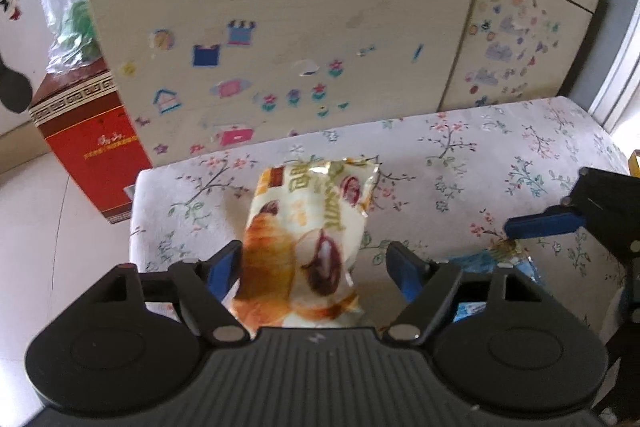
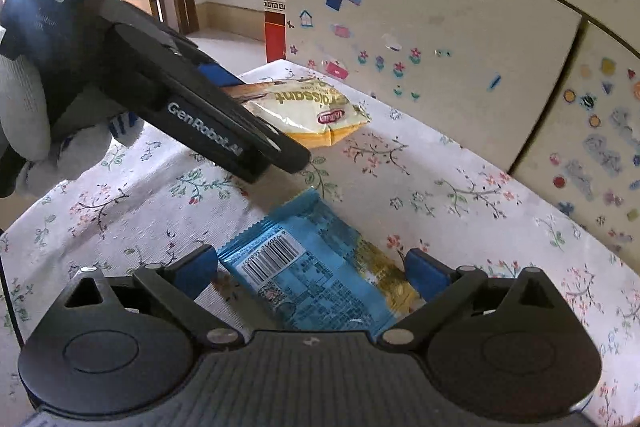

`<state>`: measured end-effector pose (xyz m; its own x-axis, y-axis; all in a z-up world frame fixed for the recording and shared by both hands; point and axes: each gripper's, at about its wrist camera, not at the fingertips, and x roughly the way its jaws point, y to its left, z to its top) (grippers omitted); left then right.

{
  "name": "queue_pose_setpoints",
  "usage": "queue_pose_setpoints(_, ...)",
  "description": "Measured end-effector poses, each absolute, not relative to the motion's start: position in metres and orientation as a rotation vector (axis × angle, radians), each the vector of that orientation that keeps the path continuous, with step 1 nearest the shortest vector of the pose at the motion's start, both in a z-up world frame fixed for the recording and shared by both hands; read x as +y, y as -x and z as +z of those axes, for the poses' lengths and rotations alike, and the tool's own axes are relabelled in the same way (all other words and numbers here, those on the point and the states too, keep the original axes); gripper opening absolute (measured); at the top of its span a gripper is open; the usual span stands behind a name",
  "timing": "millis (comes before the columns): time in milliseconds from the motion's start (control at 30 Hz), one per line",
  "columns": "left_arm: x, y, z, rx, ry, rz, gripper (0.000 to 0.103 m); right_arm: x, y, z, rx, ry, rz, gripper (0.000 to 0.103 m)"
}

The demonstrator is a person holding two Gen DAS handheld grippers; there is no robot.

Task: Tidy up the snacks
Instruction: 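Lower the right tool onto the light blue bag and close it while the left tool holds the croissant bag, then carry the croissant bag with the left tool while the right tool carries the blue bag to the box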

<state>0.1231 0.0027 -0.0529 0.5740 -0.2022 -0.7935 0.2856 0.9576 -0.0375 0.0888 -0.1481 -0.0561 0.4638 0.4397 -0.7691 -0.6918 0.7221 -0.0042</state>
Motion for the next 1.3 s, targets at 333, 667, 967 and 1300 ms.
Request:
queue_pose_setpoints(333, -0.002, -0.124, -0.062, 0.939, -0.13, -0.306, 0.077, -0.148, -0.096, -0.057, 0.811, 0.318, 0.746, 0.103)
queue_pose_setpoints(667, -0.005, -0.123, -0.061, 0.931, -0.118, -0.324, 0.058, -0.148, -0.092, -0.053, 0.861, 0.304, 0.737, 0.072)
queue_pose_setpoints(967, -0.013, -0.112, -0.052, 0.905, -0.161, -0.342, 0.051, -0.143, -0.077, -0.046, 0.883, 0.26, 0.685, 0.061)
queue_pose_setpoints(1300, -0.014, -0.091, -0.019, 0.85, -0.146, -0.332, 0.051, -0.162, -0.051, -0.018, 0.855, 0.178, 0.536, 0.061)
